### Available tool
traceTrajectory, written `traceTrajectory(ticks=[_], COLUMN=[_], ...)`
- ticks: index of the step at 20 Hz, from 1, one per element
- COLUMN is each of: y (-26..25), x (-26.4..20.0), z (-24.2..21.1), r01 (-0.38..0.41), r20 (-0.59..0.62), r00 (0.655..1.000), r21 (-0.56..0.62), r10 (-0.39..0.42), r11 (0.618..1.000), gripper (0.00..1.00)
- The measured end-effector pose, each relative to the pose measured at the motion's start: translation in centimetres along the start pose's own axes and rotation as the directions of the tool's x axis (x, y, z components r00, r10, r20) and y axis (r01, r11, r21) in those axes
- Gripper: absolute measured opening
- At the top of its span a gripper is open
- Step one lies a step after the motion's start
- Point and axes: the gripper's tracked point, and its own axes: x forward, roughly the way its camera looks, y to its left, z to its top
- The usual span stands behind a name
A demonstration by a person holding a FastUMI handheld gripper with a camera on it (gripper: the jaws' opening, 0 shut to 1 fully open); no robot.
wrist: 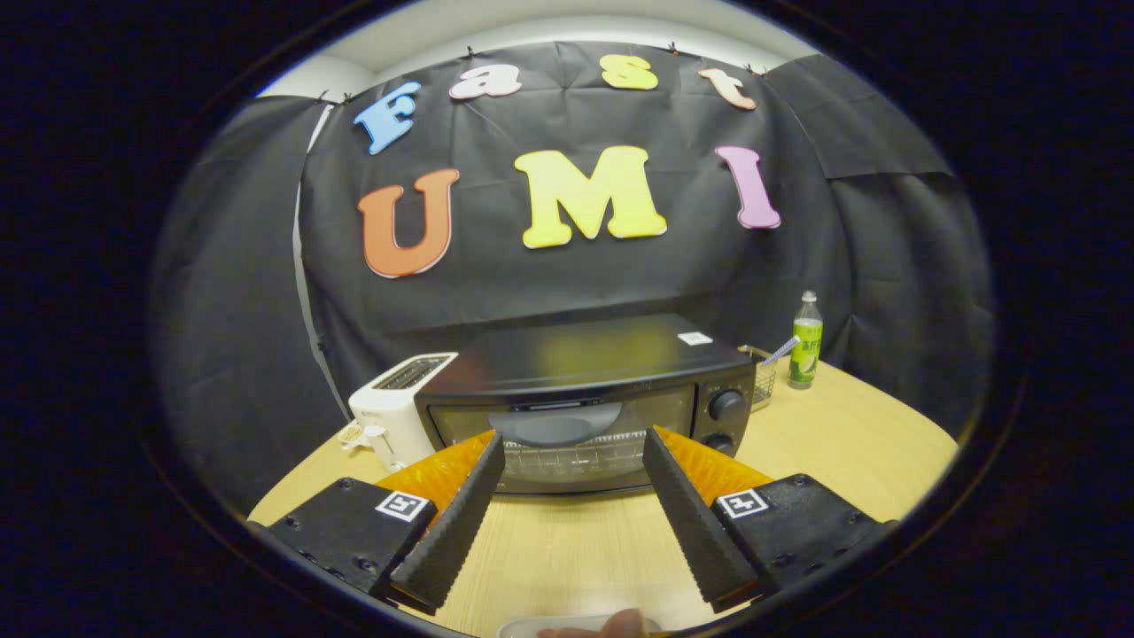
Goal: Open the toaster oven, put the food inside, and close the toaster oven door.
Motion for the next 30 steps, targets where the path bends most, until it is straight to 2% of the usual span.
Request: traceTrajectory(ticks=[5,12,14,17,20,22,26,30], y=[2.0,4.4,5.3,7.6,7.8,7.7,8.9,8.5], x=[-9.1,-21.7,-24.4,-27.4,-29.5,-30.2,-30.2,-29.8], z=[9.4,16.4,15.9,14.8,13.8,12.9,10.9,10.2], r01=[-0.020,0.019,0.018,-0.028,0.001,0.040,-0.008,0.007], r20=[0.191,0.320,0.320,0.275,0.266,0.254,0.213,0.215], r00=[0.981,0.947,0.947,0.961,0.964,0.967,0.977,0.976], r21=[-0.006,-0.054,-0.065,-0.057,-0.063,-0.073,-0.062,-0.070], r10=[0.020,-0.001,0.004,0.043,0.016,-0.020,0.021,0.008], r11=[1.000,0.998,0.998,0.998,0.998,0.997,0.998,0.998], gripper=[1.00,1.00,1.00,1.00,1.00,1.00,1.00,1.00])
